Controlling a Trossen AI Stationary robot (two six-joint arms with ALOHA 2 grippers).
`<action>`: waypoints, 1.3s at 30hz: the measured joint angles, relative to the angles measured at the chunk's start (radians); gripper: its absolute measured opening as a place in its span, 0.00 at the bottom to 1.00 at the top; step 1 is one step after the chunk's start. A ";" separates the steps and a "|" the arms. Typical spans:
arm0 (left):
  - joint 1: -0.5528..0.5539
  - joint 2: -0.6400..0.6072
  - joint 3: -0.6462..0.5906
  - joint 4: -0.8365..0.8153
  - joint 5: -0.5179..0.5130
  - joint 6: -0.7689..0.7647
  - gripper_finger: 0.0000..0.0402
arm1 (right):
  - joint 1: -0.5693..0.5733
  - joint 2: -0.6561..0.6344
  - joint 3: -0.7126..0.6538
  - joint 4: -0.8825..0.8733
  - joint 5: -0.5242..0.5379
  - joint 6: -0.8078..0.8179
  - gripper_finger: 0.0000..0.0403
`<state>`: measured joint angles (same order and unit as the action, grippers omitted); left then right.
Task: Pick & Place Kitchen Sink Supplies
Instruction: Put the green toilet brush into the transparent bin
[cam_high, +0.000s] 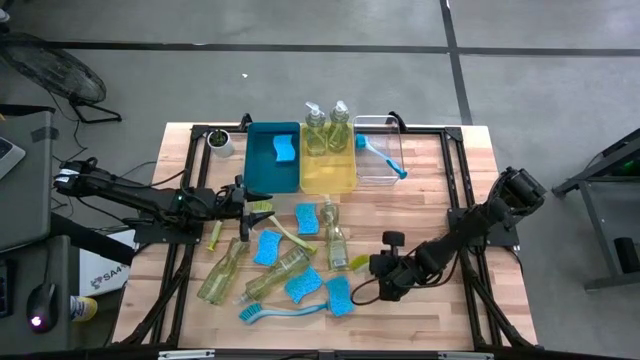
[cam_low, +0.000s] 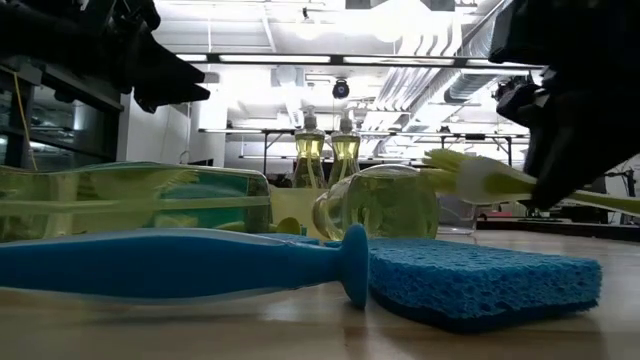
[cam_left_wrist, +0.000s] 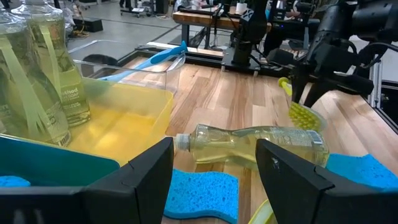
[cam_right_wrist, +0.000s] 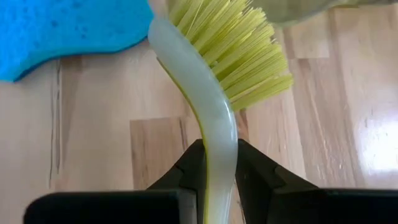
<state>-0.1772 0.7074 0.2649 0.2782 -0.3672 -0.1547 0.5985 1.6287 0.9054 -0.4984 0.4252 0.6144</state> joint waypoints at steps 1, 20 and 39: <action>0.000 0.000 0.000 -0.001 0.000 0.000 0.55 | -0.006 0.000 0.000 0.000 0.003 0.000 0.13; 0.000 -0.018 0.000 -0.006 -0.011 0.061 0.55 | -0.056 -0.090 0.025 0.004 0.181 -0.099 0.13; 0.000 -0.174 -0.128 0.042 -0.017 0.098 0.55 | -0.240 -0.240 0.025 0.099 0.379 -0.230 0.13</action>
<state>-0.1772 0.5332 0.1366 0.3206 -0.3840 -0.0572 0.3582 1.3888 0.9306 -0.3998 0.8041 0.3843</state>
